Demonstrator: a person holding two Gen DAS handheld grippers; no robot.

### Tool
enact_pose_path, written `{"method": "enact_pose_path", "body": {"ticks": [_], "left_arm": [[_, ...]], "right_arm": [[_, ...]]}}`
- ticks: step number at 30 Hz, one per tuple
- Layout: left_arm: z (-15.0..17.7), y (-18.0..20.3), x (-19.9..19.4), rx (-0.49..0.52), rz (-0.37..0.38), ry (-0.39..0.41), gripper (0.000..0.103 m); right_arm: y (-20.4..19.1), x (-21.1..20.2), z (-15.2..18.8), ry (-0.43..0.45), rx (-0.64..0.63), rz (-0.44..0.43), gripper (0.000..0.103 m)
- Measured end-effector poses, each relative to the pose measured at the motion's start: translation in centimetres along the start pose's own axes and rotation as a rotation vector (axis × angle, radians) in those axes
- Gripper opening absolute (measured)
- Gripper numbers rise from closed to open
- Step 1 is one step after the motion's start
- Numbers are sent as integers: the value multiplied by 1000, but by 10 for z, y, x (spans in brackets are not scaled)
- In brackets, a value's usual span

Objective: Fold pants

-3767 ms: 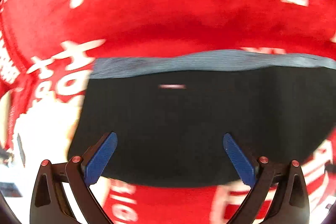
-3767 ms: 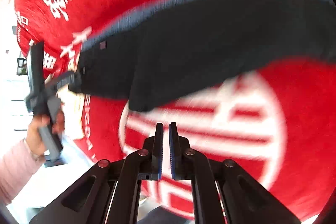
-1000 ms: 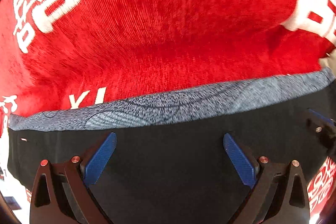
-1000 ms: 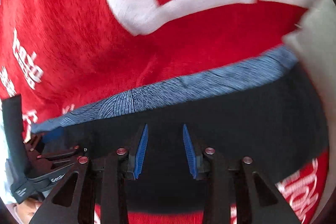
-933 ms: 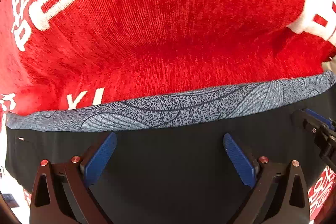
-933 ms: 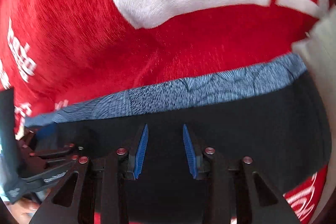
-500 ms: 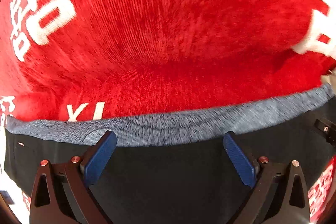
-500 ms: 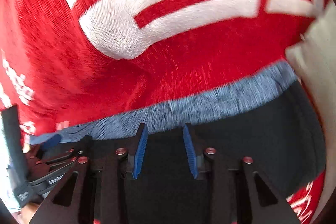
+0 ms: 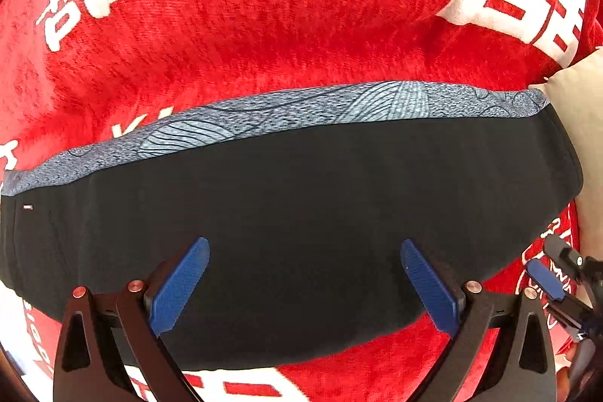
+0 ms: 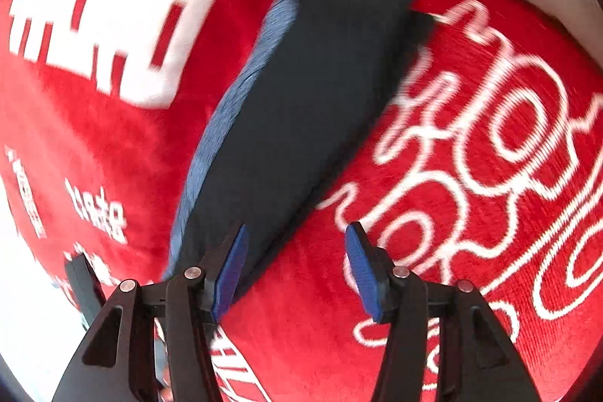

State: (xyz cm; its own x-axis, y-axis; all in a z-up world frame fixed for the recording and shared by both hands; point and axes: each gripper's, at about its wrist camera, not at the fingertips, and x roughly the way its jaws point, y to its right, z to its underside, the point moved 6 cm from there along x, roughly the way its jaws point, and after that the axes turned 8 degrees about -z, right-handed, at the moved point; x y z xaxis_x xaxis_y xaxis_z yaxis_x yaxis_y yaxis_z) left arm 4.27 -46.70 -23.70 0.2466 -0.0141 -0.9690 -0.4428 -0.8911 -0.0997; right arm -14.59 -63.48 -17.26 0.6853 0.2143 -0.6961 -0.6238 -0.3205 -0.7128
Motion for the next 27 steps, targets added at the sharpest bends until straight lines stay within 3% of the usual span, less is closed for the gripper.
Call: {"method": "enact_pose_path", "body": {"ticks": [5, 10, 17, 20, 22, 23, 24, 27], "left_arm": [[-10, 27, -2, 12, -41, 44, 103], [0, 41, 12, 18, -48, 8, 103], [3, 34, 22, 20, -50, 8, 103], [-14, 26, 10, 18, -60, 24, 103], [-26, 24, 1, 10, -76, 70, 102], [-32, 23, -1, 6, -88, 84, 101], [-37, 22, -1, 1, -93, 93, 92], [-49, 19, 20, -33, -104, 44, 62]], "right_arm": [[6, 5, -15, 101, 27, -71, 58], [12, 3, -37, 158, 71, -156, 58], [-3, 14, -53, 170, 45, -220, 60], [-6, 20, -61, 162, 53, -237, 59], [-8, 29, -65, 127, 62, -225, 51], [-7, 31, -65, 111, 69, -210, 31], [-3, 34, -65, 85, 77, -183, 17], [2, 33, -64, 67, 82, -192, 16]]}}
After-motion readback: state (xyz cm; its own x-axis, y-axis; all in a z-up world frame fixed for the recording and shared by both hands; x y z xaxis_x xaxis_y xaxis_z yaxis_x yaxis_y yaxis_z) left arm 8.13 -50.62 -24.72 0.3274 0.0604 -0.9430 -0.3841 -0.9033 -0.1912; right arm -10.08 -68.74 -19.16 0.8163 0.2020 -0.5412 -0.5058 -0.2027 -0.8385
